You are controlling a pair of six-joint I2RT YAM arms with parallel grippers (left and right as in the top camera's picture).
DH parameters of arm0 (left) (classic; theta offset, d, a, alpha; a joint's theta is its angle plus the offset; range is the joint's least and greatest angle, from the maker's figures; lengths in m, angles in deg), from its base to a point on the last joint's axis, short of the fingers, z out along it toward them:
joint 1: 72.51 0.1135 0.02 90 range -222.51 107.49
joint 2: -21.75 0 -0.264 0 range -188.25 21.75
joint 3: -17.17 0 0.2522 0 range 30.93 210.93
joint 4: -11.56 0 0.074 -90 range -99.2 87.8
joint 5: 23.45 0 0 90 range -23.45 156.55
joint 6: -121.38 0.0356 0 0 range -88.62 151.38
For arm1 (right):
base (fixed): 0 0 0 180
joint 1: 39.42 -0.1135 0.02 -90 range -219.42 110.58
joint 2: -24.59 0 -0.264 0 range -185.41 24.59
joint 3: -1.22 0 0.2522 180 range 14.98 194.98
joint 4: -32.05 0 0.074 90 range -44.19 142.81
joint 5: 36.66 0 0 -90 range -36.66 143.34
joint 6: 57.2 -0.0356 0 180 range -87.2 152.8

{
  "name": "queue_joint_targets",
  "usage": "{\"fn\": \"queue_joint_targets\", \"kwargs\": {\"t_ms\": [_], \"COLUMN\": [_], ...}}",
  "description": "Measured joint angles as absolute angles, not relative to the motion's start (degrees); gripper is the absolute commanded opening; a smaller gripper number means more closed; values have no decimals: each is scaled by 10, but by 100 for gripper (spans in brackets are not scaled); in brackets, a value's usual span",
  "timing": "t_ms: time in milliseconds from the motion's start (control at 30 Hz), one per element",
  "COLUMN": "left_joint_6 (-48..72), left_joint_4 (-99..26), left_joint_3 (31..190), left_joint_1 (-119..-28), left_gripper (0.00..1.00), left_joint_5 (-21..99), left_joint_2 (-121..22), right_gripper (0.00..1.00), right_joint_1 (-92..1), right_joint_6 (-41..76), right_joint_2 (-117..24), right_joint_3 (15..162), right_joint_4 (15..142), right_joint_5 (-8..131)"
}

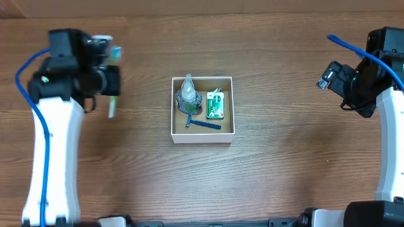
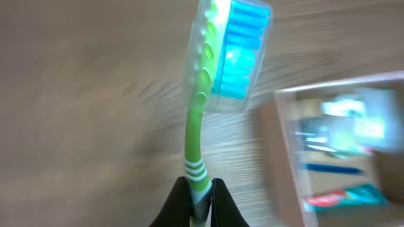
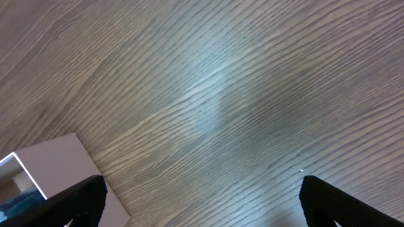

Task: Pack container
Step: 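Lower the toothbrush into the box and release with the left gripper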

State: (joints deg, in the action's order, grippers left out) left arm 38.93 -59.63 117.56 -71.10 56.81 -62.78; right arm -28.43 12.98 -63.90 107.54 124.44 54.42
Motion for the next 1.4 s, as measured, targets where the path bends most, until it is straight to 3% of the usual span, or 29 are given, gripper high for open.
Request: {"fn": "queue_joint_targets", "kwargs": {"t_ms": [333,600,800,833,867,933,1233,1400], "left_joint_6": [454,466,470,470,471,470,439,391], "left_joint_4": [-594,-570,-566,-566,-565,-564,-616,-613], "left_joint_3": [1176,1176,1175,1175,1175,1175,1204,1241], "left_joint_1": [-1001,-1059,-1059,-1059,-1059,-1059,-1075,-1086], "left_gripper": [4,5,29,38,55,100,100,100], "left_joint_5": [591,632,641,642,643,645,666,728], "left_joint_2": [-619,-747,-828,-834,-840,-843,-808,-681], "right_gripper": [100,100,100,100,100,100,100,100], "right_joint_1": [-284,-284,-284,-284,-284,-284,-284,-295], "right_joint_6": [129,130,130,129,130,129,130,136], "right_joint_2": [-639,-639,-639,-639,-639,-639,-639,-639], "right_joint_3": [1075,1075,1075,1075,1075,1075,1075,1075], "right_joint_4": [1245,1246,1247,1248,1248,1248,1247,1236], "right_joint_5": [544,544,544,544,544,544,544,543]}}
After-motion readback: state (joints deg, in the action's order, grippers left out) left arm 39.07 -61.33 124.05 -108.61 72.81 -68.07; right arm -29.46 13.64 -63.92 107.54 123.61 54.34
